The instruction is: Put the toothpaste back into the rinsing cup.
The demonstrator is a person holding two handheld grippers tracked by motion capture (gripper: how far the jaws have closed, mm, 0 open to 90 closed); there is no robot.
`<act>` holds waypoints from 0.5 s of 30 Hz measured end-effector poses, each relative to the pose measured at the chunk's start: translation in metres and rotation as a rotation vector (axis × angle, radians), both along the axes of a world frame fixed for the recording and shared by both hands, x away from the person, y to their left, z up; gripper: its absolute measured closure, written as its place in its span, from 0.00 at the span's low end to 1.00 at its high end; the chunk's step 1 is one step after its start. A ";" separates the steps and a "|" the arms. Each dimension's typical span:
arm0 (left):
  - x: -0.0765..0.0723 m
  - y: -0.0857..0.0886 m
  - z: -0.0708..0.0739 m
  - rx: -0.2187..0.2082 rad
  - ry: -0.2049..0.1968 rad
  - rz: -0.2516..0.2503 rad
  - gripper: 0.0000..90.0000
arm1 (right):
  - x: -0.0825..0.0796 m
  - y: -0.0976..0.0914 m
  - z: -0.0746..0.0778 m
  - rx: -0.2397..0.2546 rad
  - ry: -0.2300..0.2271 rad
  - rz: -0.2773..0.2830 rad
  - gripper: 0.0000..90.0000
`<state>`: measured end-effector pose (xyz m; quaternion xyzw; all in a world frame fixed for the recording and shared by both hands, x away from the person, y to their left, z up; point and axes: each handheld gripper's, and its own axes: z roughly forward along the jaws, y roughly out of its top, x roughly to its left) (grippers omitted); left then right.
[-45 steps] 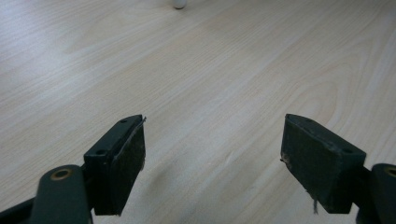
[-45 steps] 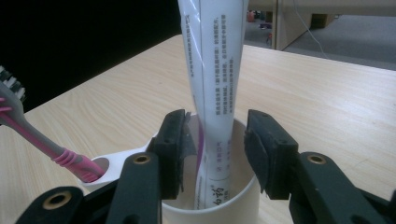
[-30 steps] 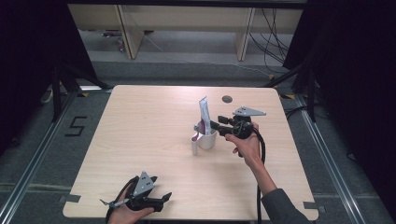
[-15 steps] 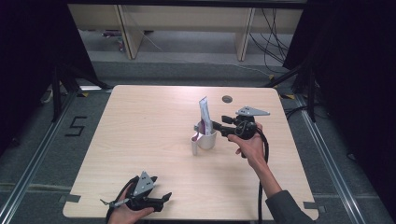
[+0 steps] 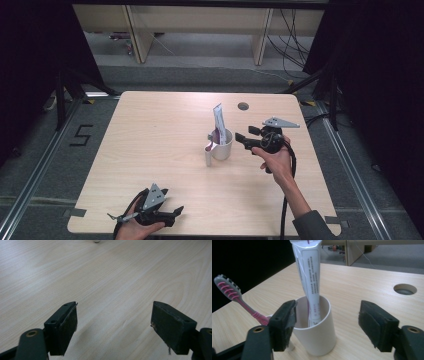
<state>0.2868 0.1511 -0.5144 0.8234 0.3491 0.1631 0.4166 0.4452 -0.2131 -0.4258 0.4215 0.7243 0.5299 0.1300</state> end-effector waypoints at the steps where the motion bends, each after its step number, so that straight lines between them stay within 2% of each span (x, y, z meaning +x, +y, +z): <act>1: 0.000 0.001 0.000 0.006 0.000 -0.004 0.23 | 0.001 -0.002 -0.001 -0.009 -0.014 0.009 0.34; 2: 0.000 0.000 0.000 -0.010 -0.001 0.005 0.23 | -0.001 -0.003 -0.002 -0.002 -0.005 0.003 0.34; 3: 0.000 0.000 0.000 -0.009 0.000 0.009 0.23 | -0.001 -0.005 -0.003 -0.011 -0.020 0.000 0.33; 4: 0.000 0.000 0.000 -0.014 0.000 0.011 0.22 | -0.005 -0.006 -0.004 0.011 -0.002 -0.001 0.33; 6: 0.000 0.000 0.000 -0.023 0.000 0.014 0.22 | -0.007 -0.007 -0.004 0.013 0.004 -0.010 0.33; 7: 0.000 0.001 0.001 -0.009 0.001 0.010 0.22 | -0.007 -0.009 -0.004 0.004 -0.006 -0.009 0.33; 10: 0.000 0.001 0.000 -0.011 0.004 0.009 0.21 | -0.012 -0.011 -0.007 0.007 -0.007 -0.020 0.32; 13: 0.000 0.001 0.000 -0.007 0.003 0.011 0.21 | -0.021 -0.013 -0.009 0.040 0.031 -0.022 0.31; 14: 0.001 0.002 0.000 0.003 0.001 0.012 0.21 | -0.021 -0.013 -0.009 0.040 0.031 -0.022 0.31; 15: 0.001 0.002 0.001 0.009 0.000 0.009 0.21 | -0.020 -0.016 -0.011 0.027 0.000 -0.009 0.31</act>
